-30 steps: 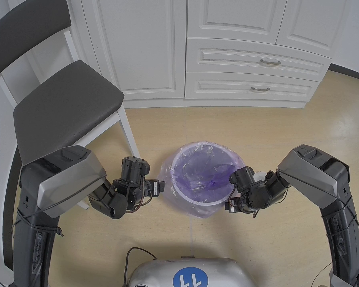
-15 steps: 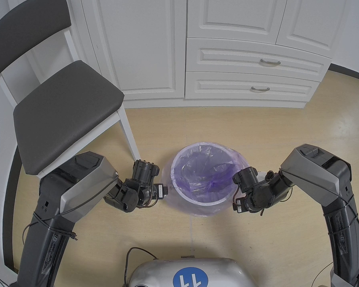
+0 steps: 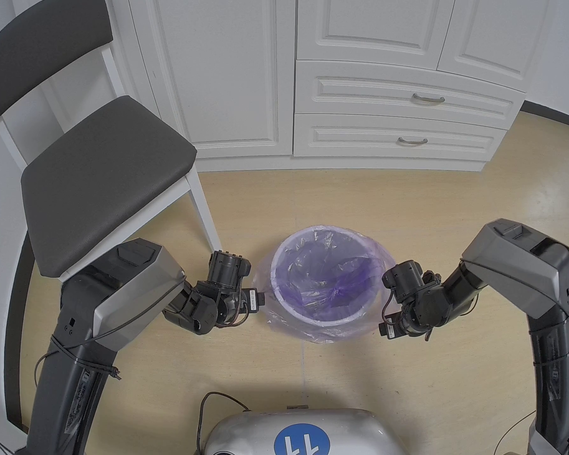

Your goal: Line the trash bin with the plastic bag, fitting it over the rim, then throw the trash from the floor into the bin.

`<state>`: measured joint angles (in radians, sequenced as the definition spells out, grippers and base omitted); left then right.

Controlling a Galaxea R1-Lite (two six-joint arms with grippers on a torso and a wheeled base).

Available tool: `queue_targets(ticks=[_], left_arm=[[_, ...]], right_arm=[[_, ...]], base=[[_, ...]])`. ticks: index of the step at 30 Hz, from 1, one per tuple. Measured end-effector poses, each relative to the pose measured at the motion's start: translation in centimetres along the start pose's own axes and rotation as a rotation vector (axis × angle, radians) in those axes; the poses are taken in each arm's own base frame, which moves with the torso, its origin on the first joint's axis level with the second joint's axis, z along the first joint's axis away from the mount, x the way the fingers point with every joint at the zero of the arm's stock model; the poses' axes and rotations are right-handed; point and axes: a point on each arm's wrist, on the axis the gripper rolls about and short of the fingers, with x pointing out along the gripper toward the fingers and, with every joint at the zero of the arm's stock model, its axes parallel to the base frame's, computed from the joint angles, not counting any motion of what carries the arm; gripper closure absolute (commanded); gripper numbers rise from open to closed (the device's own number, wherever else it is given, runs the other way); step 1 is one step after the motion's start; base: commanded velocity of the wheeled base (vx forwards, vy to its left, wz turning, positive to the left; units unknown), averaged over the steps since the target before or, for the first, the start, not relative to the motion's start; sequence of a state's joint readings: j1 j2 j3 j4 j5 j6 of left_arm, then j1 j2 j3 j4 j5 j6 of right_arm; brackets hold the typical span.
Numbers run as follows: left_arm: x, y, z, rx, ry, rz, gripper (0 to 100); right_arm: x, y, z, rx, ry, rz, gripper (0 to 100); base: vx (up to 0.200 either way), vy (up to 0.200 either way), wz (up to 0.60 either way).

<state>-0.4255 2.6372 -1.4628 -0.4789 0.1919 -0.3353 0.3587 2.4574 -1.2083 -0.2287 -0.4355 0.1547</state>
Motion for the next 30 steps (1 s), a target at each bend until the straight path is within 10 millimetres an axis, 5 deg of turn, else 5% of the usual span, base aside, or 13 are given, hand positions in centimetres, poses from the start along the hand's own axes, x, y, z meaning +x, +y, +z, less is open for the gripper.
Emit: queue_targets(ticks=[8,13,17,21,30], left_arm=[[-3.4,0.1,1.7,0.024,-0.022,-0.051,0],[-5.8,0.0,3.0,0.040,-0.042,-0.080,0],[-6.7,-0.1,3.6,0.043,-0.053,-0.088,0],[-7.1,-0.1,4.0,0.042,-0.062,-0.092,0],[-7.5,-0.2,4.3,0.041,-0.070,-0.096,0]], right_arm=[[-5.1,-3.9,0.1,-0.118,-0.025,0.188,0],[-6.5,-7.6,0.7,-0.108,-0.090,0.189,0],[-7.0,-8.7,0.6,-0.114,-0.102,0.181,0],[-6.9,-7.8,0.0,-0.149,-0.088,0.195,0],[-4.6,-1.8,-3.0,-0.278,-0.062,0.237,0]], base=[[0.000,0.000,0.00],[0.000,0.000,0.00],[0.000,0.000,0.00],[0.000,0.000,0.00],[0.000,0.000,0.00]])
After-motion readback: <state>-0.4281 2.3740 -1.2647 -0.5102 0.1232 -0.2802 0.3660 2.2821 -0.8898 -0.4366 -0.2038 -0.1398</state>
